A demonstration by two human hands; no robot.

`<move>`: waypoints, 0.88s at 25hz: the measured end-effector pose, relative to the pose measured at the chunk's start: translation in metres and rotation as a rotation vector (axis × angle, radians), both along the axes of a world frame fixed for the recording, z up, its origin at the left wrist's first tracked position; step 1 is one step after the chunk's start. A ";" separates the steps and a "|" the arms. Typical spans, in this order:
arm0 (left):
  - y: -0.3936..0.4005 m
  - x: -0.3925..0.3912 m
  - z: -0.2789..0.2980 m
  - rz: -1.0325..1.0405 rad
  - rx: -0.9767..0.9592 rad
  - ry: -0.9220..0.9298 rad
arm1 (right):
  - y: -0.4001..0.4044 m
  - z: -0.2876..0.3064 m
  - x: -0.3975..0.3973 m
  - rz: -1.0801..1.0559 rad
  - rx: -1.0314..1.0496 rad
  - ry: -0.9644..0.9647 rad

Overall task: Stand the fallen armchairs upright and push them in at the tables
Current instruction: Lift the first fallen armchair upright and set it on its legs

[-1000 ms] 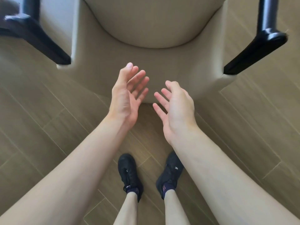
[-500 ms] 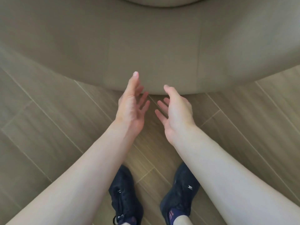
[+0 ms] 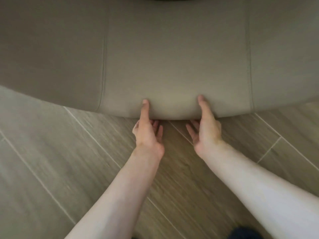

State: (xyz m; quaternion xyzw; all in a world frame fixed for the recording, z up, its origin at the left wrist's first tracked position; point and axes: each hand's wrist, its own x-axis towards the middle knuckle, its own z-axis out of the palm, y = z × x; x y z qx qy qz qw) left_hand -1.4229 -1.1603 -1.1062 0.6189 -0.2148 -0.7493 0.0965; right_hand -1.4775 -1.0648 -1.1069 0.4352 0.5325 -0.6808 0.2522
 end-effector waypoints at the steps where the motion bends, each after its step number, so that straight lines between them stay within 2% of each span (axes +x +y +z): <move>1: 0.000 0.002 -0.006 0.012 -0.015 0.020 | 0.000 -0.004 -0.002 -0.013 -0.009 0.018; 6: -0.003 -0.010 -0.010 0.045 -0.032 0.054 | -0.009 -0.009 -0.010 -0.114 0.012 0.028; 13: -0.007 -0.016 -0.007 0.085 0.074 0.098 | -0.003 -0.010 -0.011 -0.088 -0.043 -0.011; 17: -0.013 -0.016 -0.004 0.091 0.053 0.062 | -0.004 -0.019 -0.014 -0.057 -0.063 -0.010; 22: -0.015 -0.011 0.001 0.081 0.073 0.119 | -0.003 -0.015 -0.018 -0.059 -0.050 -0.062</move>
